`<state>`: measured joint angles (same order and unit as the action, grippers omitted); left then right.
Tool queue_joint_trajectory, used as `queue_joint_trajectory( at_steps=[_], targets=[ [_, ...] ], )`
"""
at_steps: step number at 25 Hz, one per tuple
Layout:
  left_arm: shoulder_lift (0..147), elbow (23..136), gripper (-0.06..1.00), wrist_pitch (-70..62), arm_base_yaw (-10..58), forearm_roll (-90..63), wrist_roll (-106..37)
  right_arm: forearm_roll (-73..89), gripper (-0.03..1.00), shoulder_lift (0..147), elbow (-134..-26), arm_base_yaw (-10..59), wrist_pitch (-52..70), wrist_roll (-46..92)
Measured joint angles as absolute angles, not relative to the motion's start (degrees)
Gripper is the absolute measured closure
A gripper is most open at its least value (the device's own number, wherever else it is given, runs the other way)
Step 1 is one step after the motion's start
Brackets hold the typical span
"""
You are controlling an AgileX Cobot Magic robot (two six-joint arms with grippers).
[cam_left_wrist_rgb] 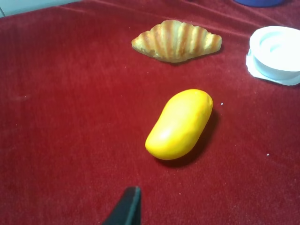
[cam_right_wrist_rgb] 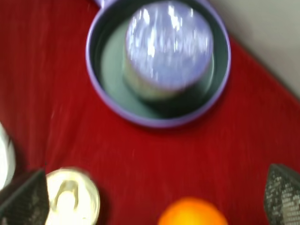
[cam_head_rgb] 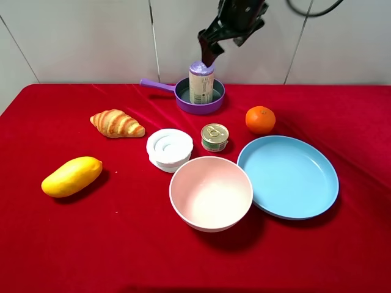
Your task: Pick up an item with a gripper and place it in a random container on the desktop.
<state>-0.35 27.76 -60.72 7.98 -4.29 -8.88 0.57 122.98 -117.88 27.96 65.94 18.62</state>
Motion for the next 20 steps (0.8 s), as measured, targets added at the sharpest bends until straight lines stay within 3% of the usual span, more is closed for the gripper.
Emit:
queue_joint_trajectory(
  at_steps=[20],
  targets=[
    [-0.4, 27.8, -0.04, -60.7, 8.0, -4.3, -8.9, -0.8, 0.27, 85.8, -76.5, 28.1, 65.5, 17.4]
  ],
)
